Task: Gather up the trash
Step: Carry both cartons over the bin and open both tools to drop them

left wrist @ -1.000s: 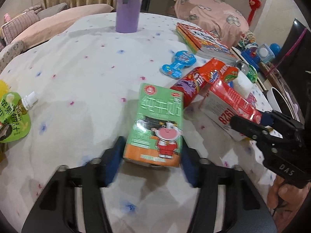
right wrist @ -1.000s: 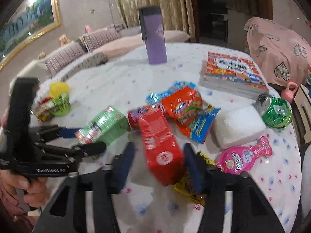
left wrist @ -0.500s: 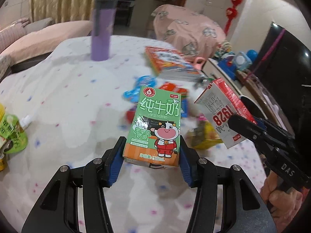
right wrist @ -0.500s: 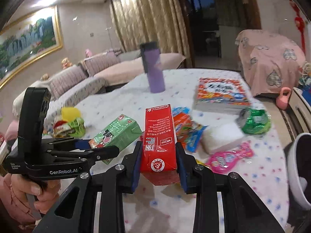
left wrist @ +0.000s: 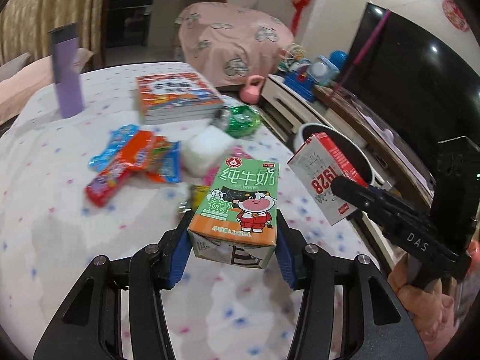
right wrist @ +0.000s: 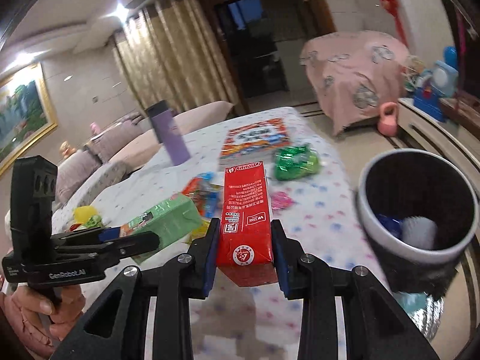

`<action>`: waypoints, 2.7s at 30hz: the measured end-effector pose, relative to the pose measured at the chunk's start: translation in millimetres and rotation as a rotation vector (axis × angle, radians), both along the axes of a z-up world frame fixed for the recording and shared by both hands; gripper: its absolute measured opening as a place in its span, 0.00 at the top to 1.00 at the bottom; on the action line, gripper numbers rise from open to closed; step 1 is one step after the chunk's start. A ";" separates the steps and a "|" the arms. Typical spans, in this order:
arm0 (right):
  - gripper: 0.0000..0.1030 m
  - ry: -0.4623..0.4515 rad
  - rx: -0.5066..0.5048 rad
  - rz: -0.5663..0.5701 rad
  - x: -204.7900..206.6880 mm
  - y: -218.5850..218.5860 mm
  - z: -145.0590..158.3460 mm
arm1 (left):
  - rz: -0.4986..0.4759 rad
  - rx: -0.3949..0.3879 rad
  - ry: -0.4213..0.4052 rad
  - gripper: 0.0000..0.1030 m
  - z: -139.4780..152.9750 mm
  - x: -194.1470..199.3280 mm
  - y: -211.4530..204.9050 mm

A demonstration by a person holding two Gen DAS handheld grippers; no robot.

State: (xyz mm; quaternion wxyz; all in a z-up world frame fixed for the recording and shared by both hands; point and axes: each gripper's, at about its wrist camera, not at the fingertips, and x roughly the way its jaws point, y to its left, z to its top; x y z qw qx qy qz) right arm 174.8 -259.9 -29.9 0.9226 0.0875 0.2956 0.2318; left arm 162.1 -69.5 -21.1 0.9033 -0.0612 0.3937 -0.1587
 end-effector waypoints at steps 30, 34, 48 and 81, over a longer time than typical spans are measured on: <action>0.68 0.032 0.058 -0.275 -2.6 -132.6 -11.3 | -0.198 0.055 -0.043 0.53 10.6 38.2 -139.3; 0.68 0.038 0.049 -0.300 5.6 -145.0 -9.9 | -0.210 0.066 -0.047 0.53 12.0 48.6 -153.1; 0.68 0.123 0.037 -0.360 54.3 -181.8 -15.2 | -0.242 0.106 -0.019 0.53 4.5 93.8 -202.5; 0.13 0.091 0.126 -0.372 41.2 -178.2 -18.9 | -0.161 0.027 0.005 0.27 -1.3 65.0 -148.7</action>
